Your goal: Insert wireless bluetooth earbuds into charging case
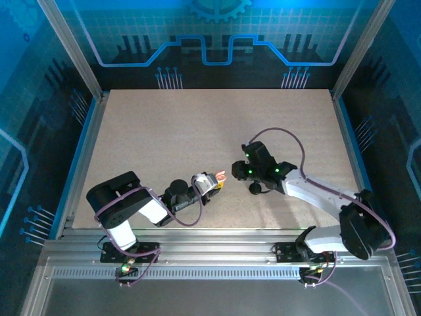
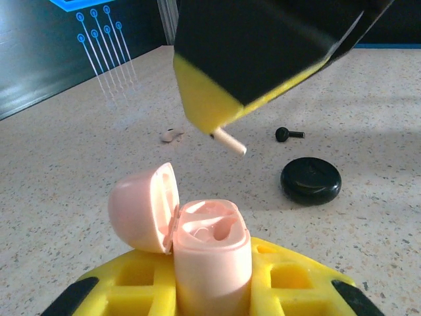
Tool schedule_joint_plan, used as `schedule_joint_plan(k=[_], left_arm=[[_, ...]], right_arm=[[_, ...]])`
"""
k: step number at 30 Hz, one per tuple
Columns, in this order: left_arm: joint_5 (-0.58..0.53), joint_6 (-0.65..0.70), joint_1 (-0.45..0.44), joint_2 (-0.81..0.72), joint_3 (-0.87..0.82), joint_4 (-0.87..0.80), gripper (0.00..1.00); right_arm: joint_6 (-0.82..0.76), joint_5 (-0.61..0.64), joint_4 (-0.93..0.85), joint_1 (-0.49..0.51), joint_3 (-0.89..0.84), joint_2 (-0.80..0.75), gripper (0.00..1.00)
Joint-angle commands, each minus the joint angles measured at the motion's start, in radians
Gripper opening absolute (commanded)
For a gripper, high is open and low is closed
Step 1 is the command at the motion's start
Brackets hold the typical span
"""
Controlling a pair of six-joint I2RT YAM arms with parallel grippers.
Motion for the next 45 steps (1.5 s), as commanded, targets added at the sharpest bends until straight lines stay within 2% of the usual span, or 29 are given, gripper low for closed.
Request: schedule_joint_plan(k=[1, 7, 13, 26, 45], left_arm=[[-0.013, -0.014, -0.009, 0.013, 0.018, 0.048, 0.16], [-0.024, -0.017, -0.018, 0.015, 0.054, 0.048, 0.16], [-0.04, -0.037, -0.027, 0.005, 0.078, 0.048, 0.16], [-0.106, -0.099, -0.043, -0.028, 0.102, 0.048, 0.17], [-0.154, -0.145, -0.042, -0.08, 0.136, 0.049, 0.17]], right_arm=[[0.021, 0.021, 0.132, -0.011, -0.073, -0.095, 0.25], [0.015, 0.019, 0.262, -0.011, -0.151, -0.213, 0.25], [-0.005, -0.002, 0.359, -0.01, -0.166, -0.254, 0.26], [-0.007, -0.034, 0.48, 0.009, -0.162, -0.215, 0.26], [-0.005, -0.032, 0.532, 0.055, -0.158, -0.166, 0.26]])
